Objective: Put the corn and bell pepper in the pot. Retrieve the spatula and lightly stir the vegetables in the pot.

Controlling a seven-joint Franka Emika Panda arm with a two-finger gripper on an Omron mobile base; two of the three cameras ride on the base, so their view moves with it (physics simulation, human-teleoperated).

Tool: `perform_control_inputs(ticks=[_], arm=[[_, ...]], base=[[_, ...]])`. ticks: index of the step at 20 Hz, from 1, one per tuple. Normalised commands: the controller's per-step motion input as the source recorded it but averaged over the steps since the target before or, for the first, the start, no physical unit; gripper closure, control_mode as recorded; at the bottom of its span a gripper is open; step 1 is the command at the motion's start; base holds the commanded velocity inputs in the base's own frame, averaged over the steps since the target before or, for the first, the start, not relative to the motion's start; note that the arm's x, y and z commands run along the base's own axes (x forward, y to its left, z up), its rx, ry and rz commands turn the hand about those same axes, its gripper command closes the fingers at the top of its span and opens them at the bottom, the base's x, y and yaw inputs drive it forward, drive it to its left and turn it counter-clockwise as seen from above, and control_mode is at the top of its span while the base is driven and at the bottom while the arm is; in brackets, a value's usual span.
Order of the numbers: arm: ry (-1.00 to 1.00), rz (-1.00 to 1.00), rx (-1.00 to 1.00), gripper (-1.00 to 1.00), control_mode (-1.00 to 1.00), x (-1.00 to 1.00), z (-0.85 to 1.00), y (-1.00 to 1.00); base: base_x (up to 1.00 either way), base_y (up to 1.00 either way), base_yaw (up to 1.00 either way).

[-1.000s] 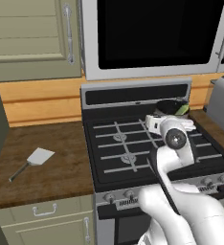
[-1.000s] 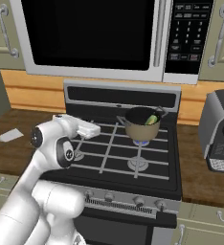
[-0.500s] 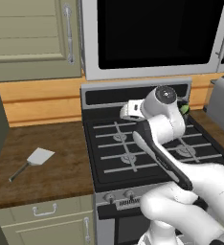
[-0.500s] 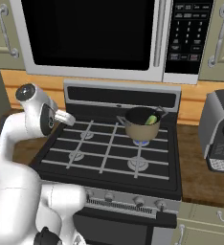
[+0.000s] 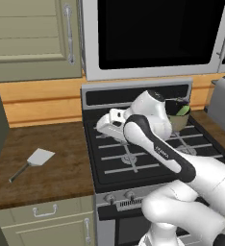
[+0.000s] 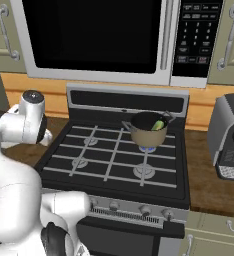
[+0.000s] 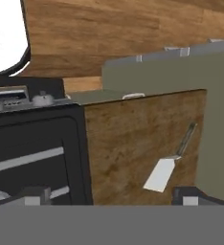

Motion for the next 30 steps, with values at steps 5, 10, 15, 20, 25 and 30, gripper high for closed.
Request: perform_control_inputs(ticks=[5,10,15,20,25,30], arm=[[0.24,0.02,0.10,-1.00,-1.00,-0.02,-0.29,1.00],[0.29,0.00,0.00,-1.00,-1.00,0.06,-0.08,1.00],[0.33,0.00,0.00,-1.00,-1.00,0.21,-0.03,1.00],[0.28,0.00,0.00,-1.00,-1.00,0.05,-0.09,1.00],[0.12,0.00,0.00,-1.00,-1.00,0.00,-0.36,0.94],[0.08,-0.02,-0.14,-1.00,-1.00,0.21,-0.38,0.92]], base=[[0.00,0.00,0.00],[0.00,0.00,0.00],[0.00,0.00,0.00],[0.00,0.00,0.00],[0.00,0.00,0.00],[0.00,0.00,0.00]])
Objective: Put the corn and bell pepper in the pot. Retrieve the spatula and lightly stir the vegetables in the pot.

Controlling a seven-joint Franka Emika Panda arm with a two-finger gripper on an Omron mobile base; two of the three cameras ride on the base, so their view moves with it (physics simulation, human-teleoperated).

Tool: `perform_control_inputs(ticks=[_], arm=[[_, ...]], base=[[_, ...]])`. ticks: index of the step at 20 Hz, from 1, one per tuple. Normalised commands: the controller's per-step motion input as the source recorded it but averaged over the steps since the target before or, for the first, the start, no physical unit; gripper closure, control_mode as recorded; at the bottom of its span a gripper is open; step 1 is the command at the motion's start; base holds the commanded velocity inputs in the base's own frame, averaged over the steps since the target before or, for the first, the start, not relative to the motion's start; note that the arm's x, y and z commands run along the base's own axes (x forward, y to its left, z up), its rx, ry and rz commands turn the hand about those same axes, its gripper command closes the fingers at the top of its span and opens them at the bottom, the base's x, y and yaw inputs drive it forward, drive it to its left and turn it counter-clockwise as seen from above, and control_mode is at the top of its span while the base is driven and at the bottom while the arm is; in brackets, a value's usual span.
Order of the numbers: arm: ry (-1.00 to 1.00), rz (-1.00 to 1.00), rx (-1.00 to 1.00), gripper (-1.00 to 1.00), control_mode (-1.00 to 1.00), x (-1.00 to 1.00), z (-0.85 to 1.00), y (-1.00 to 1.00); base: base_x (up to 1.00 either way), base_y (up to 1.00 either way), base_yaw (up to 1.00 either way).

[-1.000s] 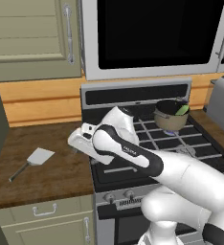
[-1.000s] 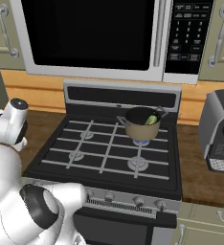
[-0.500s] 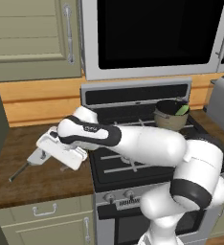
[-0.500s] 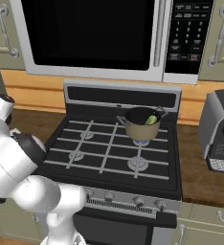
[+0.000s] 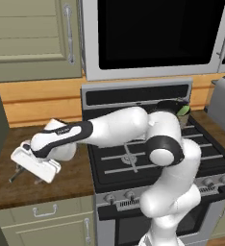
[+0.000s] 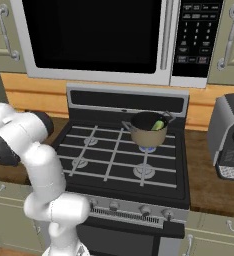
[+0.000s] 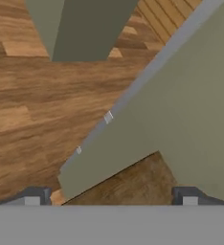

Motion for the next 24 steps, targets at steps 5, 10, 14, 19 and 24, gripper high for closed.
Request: perform_control_inputs(ticks=[5,10,14,19,24], arm=[[0.06,-0.06,-0.22,-1.00,-1.00,0.53,-0.21,0.47],[0.00,-0.06,-0.25,-1.00,-1.00,0.59,-0.08,0.29],[0.00,0.00,-0.22,-1.00,-1.00,0.54,-0.37,0.36],[0.00,0.00,-0.09,-1.00,-1.00,0.62,-0.28,0.33],[0.00,0.00,-0.06,-1.00,-1.00,0.38,-0.48,0.13]], base=[[0.00,0.00,0.00],[0.00,0.00,0.00],[0.00,0.00,0.00],[0.00,0.00,0.00],[0.00,0.00,0.00]])
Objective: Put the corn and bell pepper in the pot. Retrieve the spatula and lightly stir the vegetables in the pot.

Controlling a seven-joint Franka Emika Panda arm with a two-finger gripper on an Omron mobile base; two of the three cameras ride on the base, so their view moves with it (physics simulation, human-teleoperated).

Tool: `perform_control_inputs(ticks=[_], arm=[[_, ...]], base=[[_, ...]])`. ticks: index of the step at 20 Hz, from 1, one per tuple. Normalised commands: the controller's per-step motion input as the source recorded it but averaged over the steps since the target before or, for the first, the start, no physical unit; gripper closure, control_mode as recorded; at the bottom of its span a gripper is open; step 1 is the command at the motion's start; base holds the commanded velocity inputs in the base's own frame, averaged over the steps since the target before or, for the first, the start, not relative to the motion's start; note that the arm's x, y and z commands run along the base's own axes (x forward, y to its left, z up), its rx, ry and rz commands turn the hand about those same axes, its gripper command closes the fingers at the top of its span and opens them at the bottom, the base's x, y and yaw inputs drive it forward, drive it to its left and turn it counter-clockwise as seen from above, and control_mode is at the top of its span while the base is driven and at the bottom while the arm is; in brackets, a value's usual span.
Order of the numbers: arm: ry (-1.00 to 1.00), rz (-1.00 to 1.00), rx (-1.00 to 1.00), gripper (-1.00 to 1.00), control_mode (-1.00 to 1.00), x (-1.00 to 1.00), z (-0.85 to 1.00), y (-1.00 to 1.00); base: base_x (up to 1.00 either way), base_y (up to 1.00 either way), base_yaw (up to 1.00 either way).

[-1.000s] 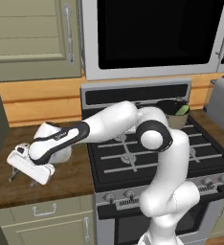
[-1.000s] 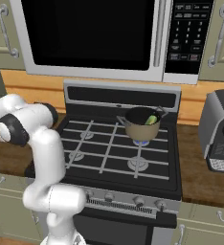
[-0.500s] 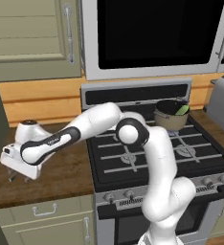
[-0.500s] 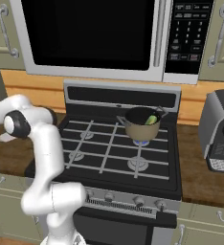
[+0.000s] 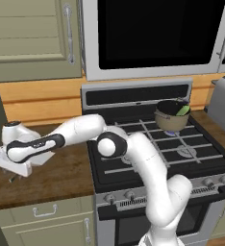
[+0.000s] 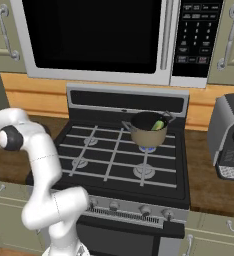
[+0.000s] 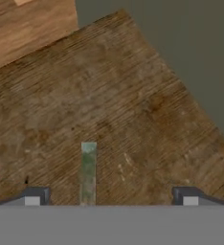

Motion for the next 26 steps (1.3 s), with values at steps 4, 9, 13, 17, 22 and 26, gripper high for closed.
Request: perform_control_inputs(ticks=[4,9,13,17,22,26], arm=[[-0.03,0.00,-0.04,-1.00,-1.00,0.13,-0.68,0.00],[-0.07,0.00,0.00,1.00,-1.00,-0.16,-0.48,-0.04],[-0.05,-0.02,0.00,1.00,-1.00,-0.41,-0.34,-0.33],[-0.13,-0.02,0.01,1.00,-1.00,-0.64,-0.21,-0.69],[-0.27,0.00,0.00,1.00,-1.00,-0.84,0.03,-0.94],[-0.30,0.02,0.00,1.00,-1.00,-0.94,0.27,-1.00]], base=[[0.00,0.00,0.00],[0.00,0.00,0.00],[0.00,0.00,0.00],[0.00,0.00,0.00],[0.00,0.00,0.00],[0.00,0.00,0.00]])
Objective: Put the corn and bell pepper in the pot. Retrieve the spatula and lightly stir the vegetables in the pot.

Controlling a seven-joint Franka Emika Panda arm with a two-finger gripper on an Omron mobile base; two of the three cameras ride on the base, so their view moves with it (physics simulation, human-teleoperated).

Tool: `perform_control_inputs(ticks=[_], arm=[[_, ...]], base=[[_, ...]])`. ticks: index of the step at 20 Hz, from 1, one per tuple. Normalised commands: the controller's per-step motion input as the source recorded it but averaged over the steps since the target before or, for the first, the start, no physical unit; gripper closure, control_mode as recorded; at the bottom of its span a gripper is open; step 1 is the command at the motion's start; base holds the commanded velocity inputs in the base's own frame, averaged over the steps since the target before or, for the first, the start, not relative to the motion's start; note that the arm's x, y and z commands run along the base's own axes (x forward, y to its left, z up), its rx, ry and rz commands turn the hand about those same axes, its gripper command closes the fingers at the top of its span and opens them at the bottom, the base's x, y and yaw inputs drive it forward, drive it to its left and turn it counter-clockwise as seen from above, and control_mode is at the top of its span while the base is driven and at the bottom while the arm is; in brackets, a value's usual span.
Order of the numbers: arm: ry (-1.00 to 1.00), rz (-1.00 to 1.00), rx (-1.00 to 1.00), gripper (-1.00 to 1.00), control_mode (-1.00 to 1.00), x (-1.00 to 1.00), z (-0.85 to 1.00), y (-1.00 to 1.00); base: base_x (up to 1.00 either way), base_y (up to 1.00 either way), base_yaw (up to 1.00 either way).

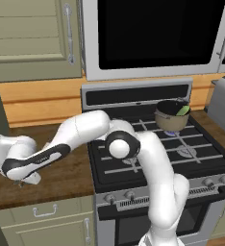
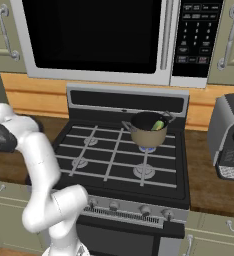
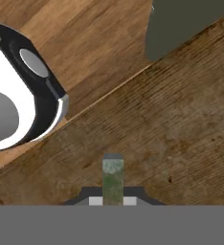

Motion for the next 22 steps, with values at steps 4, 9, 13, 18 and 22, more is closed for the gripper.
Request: perform_control_inputs(ticks=[4,9,13,18,22], arm=[[-0.22,0.00,0.08,1.00,-1.00,-0.66,0.66,-1.00],[-0.04,0.00,0.28,1.00,-1.00,-0.22,0.98,-1.00],[-0.02,0.00,0.36,1.00,-1.00,-0.23,0.92,-1.00],[0.00,-0.03,0.41,1.00,-1.00,-0.04,0.55,-1.00],[0.00,-0.05,0.44,1.00,-1.00,0.00,0.38,-1.00]], base=[[0.00,0.00,0.00],[0.00,0.00,0.00],[0.00,0.00,0.00],[0.00,0.00,0.00],[0.00,0.00,0.00]])
